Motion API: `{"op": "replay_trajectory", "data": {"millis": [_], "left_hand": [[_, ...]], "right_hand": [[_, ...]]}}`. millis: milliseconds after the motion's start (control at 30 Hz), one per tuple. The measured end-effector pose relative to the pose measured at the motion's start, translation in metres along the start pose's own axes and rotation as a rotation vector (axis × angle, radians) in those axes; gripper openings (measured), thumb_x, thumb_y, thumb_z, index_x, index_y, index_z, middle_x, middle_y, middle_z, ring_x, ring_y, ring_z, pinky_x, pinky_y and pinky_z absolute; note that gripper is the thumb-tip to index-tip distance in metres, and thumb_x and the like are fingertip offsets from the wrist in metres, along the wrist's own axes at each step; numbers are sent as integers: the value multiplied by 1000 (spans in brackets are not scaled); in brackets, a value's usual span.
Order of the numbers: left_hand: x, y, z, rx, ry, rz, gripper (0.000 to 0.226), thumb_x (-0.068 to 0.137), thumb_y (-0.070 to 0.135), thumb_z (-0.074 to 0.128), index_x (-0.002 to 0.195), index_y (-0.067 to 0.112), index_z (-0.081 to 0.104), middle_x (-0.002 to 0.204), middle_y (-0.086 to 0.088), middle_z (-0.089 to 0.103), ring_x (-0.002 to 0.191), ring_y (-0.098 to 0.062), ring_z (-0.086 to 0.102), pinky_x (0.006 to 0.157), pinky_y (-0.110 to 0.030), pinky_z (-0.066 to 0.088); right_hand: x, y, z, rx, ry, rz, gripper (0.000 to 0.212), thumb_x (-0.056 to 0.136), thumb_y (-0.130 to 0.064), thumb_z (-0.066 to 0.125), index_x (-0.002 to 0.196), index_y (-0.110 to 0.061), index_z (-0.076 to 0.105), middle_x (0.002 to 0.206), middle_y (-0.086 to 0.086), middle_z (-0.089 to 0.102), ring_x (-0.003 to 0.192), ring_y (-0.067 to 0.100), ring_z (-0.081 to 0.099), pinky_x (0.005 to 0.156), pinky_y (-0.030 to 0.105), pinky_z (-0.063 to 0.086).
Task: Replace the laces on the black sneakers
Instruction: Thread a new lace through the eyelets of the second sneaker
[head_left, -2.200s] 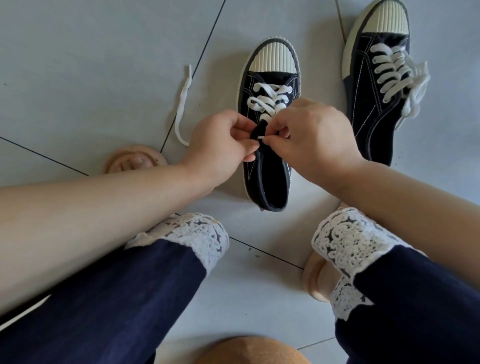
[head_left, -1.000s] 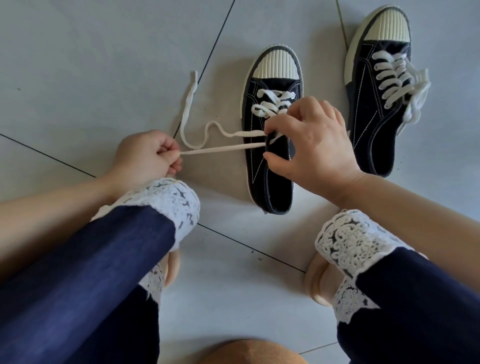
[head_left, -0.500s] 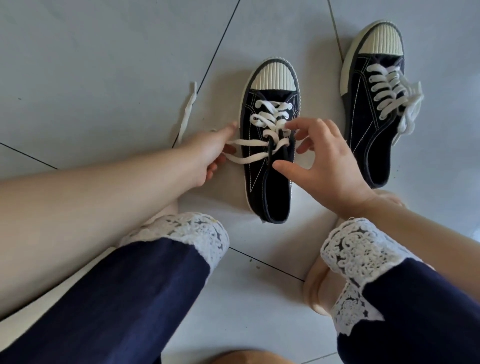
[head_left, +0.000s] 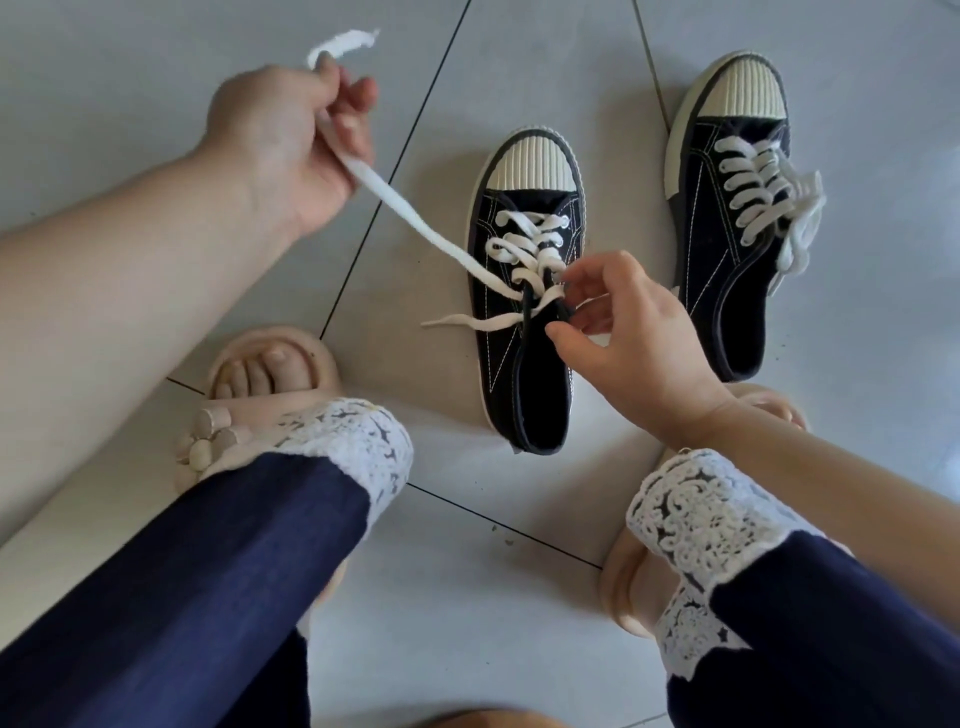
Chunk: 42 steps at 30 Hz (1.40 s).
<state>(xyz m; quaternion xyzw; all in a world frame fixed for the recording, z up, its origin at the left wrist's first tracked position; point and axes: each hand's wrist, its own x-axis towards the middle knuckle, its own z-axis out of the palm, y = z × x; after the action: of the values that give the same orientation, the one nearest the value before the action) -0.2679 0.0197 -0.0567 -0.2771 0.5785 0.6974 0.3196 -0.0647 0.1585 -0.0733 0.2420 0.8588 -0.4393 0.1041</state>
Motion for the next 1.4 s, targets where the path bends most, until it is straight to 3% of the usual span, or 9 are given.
{"op": "replay_trajectory", "data": {"millis": [167, 367, 467, 567, 700, 933, 1033, 1200, 1400], "left_hand": [[-21, -20, -2, 579, -299, 77, 30, 99, 31, 37, 81, 18, 58, 48, 4, 54, 33, -5, 24, 33, -14, 15], [-65, -65, 5, 853, -750, 38, 25, 94, 16, 45, 78, 8, 63, 54, 2, 54, 42, -7, 33, 38, -15, 25], [-69, -71, 7, 985, -806, 52, 22, 92, 13, 50, 77, 8, 64, 57, 0, 54, 46, -6, 40, 46, -15, 33], [-69, -70, 6, 1035, -828, -7, 15, 89, 5, 54, 80, 9, 64, 62, 1, 57, 52, -6, 47, 53, -16, 40], [-66, -74, 0, 751, -713, -131, 24, 77, -15, 54, 84, 5, 64, 71, -8, 62, 66, -12, 57, 69, -23, 44], [-81, -90, 4, 574, -594, -263, 19, 95, 10, 43, 95, 7, 62, 77, -6, 65, 63, -11, 64, 65, -23, 55], [-83, -95, 6, 570, -539, -241, 20, 95, 10, 43, 89, 11, 63, 73, -3, 64, 62, -6, 62, 71, -24, 55], [-75, -84, -4, 639, -486, -168, 18, 93, 12, 48, 89, 13, 66, 71, 1, 68, 63, -7, 63, 63, -20, 54], [-64, -82, -22, 657, -362, -140, 21, 93, 7, 47, 83, 12, 65, 61, 6, 66, 57, -6, 58, 60, -19, 48]], "right_hand": [[2, -4, -5, 71, 32, 46, 24, 82, -26, 64, 105, -24, 57, 95, -13, 56, 80, 0, 56, 75, 13, 45], [15, -20, -19, 880, -67, 326, 25, 98, -19, 45, 121, -19, 52, 89, 1, 66, 76, 14, 59, 70, 25, 47], [14, -27, -22, 991, -165, 316, 23, 92, -6, 52, 113, -16, 55, 82, 5, 67, 72, 17, 62, 71, 28, 51], [8, -30, -21, 910, -241, 287, 23, 83, 1, 59, 104, -10, 60, 75, 4, 66, 67, 17, 62, 70, 25, 52], [-8, -32, -9, 607, -157, 210, 24, 77, 3, 68, 90, -17, 62, 77, 2, 66, 70, 19, 64, 74, 29, 55], [-20, -33, 12, 463, 13, 277, 29, 78, 1, 54, 79, -28, 55, 80, 1, 66, 79, 26, 67, 76, 47, 55], [-19, -34, 13, 527, 18, 304, 30, 80, 3, 51, 80, -26, 55, 81, -2, 65, 81, 22, 67, 78, 43, 56], [-20, -31, 1, 222, -17, 65, 23, 78, -3, 61, 90, -23, 56, 74, -11, 62, 66, 4, 59, 68, 18, 50], [-33, -26, 26, -497, -415, -172, 47, 84, -40, 60, 125, -23, 41, 115, -6, 54, 93, 20, 58, 68, 31, 46]]}}
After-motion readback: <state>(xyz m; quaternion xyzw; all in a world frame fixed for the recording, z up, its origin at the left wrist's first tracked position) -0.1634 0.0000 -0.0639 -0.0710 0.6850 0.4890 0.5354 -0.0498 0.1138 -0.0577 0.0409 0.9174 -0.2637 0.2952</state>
